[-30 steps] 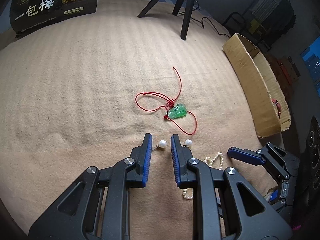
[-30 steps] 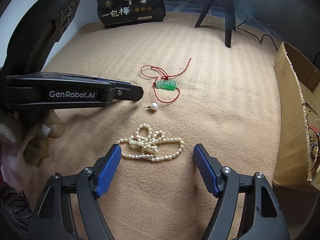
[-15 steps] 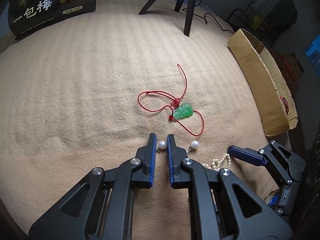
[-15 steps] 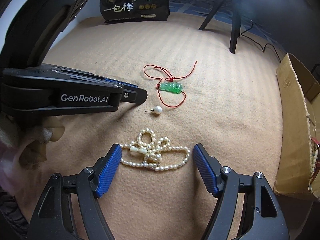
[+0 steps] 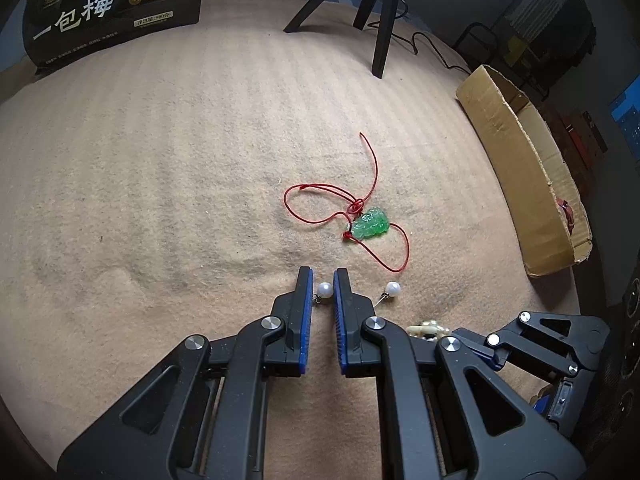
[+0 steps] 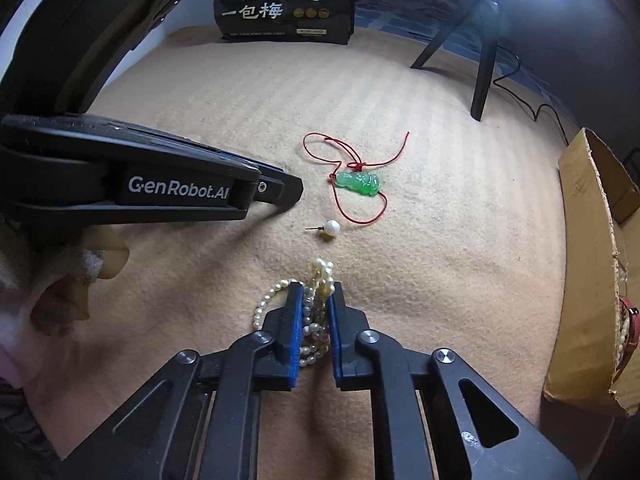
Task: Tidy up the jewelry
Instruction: 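Close the left tool on a pearl earring while the right tool grasps the pearl strand, then carry the pearl earring and pearl strand with both tools over the box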
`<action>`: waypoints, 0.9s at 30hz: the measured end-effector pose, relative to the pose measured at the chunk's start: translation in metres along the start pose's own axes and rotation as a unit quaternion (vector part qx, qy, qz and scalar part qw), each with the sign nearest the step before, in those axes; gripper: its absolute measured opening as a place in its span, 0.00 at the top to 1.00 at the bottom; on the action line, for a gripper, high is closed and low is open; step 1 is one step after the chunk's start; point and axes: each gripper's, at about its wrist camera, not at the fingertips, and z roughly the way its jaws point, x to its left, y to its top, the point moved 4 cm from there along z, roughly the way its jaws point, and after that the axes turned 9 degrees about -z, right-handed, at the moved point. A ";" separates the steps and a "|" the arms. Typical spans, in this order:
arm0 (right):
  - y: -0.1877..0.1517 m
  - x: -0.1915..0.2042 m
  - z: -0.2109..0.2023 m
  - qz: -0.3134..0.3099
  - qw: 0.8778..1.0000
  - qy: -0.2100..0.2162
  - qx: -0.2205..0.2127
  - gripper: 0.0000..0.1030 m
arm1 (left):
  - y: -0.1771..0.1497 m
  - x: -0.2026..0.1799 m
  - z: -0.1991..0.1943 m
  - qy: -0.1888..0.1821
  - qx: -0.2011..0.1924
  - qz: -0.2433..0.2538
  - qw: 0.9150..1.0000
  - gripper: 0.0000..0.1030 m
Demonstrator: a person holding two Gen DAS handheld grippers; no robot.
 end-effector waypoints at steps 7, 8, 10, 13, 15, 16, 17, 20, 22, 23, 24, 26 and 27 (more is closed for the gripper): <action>0.002 -0.009 -0.015 0.018 1.000 -0.002 -0.018 0.92 | 0.004 0.010 -0.014 -0.001 -0.016 -0.016 1.000 0.94; 0.003 -0.011 -0.017 0.021 1.000 -0.003 -0.022 0.92 | 0.004 0.011 -0.015 -0.001 -0.017 -0.018 1.000 0.94; 0.005 -0.016 -0.022 0.028 0.999 -0.006 -0.029 0.92 | 0.005 0.012 -0.019 -0.004 -0.021 -0.022 1.000 0.94; 0.006 -0.022 -0.032 0.037 0.998 -0.008 -0.041 0.92 | 0.007 0.010 -0.026 -0.009 -0.029 -0.022 0.999 0.94; 0.008 -0.026 -0.038 0.041 0.998 -0.011 -0.048 0.92 | 0.008 0.009 -0.031 -0.013 -0.034 -0.022 0.999 0.94; 0.008 -0.029 -0.041 0.044 0.998 -0.014 -0.052 0.92 | 0.009 0.008 -0.032 -0.014 -0.035 -0.022 0.999 0.94; 0.008 -0.031 -0.044 0.046 0.997 -0.016 -0.055 0.92 | 0.009 0.007 -0.035 -0.018 -0.037 -0.023 0.999 0.94; 0.011 -0.041 -0.053 0.054 0.996 -0.022 -0.066 0.92 | 0.012 0.004 -0.042 -0.027 -0.046 -0.029 0.998 0.94; 0.012 -0.048 -0.063 0.061 0.995 -0.026 -0.076 0.92 | 0.014 -0.001 -0.048 -0.034 -0.052 -0.028 0.998 0.94; 0.012 -0.051 -0.066 0.064 0.994 -0.029 -0.080 0.92 | 0.016 -0.006 -0.051 -0.037 -0.057 -0.025 0.997 0.94; 0.012 -0.056 -0.071 0.068 0.994 -0.033 -0.085 0.92 | 0.016 -0.009 -0.053 -0.040 -0.060 -0.021 0.997 0.94; 0.013 -0.066 -0.078 0.075 0.992 -0.038 -0.091 0.92 | 0.020 -0.018 -0.058 -0.048 -0.069 -0.018 0.996 0.94; 0.013 -0.070 -0.081 0.079 0.992 -0.040 -0.094 0.92 | 0.021 -0.022 -0.060 -0.051 -0.071 -0.017 0.996 0.94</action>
